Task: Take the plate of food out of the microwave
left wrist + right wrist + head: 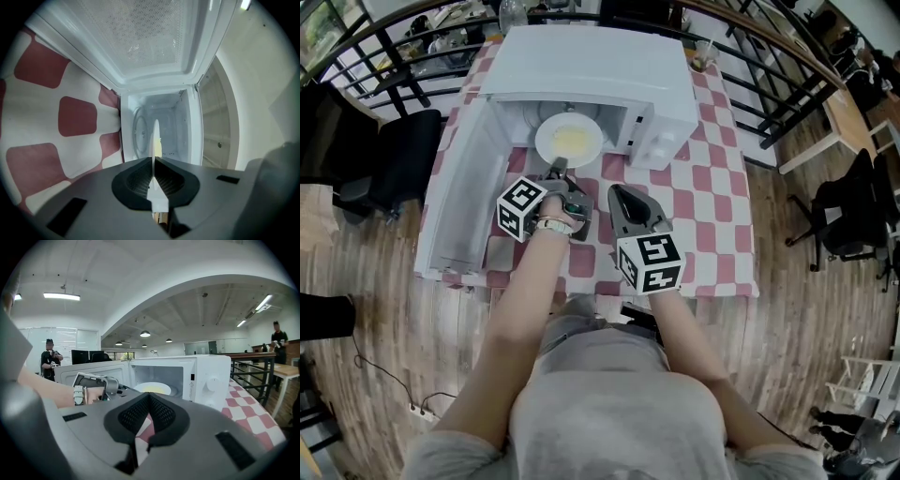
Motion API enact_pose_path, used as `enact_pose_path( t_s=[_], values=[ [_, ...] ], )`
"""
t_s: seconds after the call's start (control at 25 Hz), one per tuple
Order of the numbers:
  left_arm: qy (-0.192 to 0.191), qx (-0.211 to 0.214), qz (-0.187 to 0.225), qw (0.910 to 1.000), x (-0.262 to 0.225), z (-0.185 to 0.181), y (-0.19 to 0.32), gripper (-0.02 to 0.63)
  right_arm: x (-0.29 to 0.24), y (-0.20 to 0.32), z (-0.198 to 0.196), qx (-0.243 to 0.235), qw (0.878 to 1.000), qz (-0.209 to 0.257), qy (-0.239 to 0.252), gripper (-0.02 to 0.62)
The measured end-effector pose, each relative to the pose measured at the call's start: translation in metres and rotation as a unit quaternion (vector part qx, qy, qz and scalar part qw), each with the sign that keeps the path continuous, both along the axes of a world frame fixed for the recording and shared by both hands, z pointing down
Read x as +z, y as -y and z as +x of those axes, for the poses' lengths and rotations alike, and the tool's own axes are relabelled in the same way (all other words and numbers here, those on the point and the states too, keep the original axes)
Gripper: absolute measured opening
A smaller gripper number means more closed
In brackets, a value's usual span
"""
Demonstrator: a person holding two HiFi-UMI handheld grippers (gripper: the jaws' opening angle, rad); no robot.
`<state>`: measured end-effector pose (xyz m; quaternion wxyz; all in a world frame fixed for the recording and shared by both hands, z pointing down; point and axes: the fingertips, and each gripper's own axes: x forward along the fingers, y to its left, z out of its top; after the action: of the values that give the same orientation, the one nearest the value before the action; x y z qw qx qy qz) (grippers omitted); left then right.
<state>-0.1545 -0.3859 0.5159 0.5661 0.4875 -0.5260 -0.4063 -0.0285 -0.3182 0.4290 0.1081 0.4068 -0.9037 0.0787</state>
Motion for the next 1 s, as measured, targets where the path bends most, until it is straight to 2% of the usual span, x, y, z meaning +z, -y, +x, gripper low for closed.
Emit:
enact_pose_path(
  t_s=[1.0],
  values=[
    [0.018, 0.012, 0.056, 0.9982, -0.061, 0.032, -0.071, 0.015, -0.025, -0.036, 0.021, 0.010, 0.999, 0.029, 0.012, 0.025]
  ],
)
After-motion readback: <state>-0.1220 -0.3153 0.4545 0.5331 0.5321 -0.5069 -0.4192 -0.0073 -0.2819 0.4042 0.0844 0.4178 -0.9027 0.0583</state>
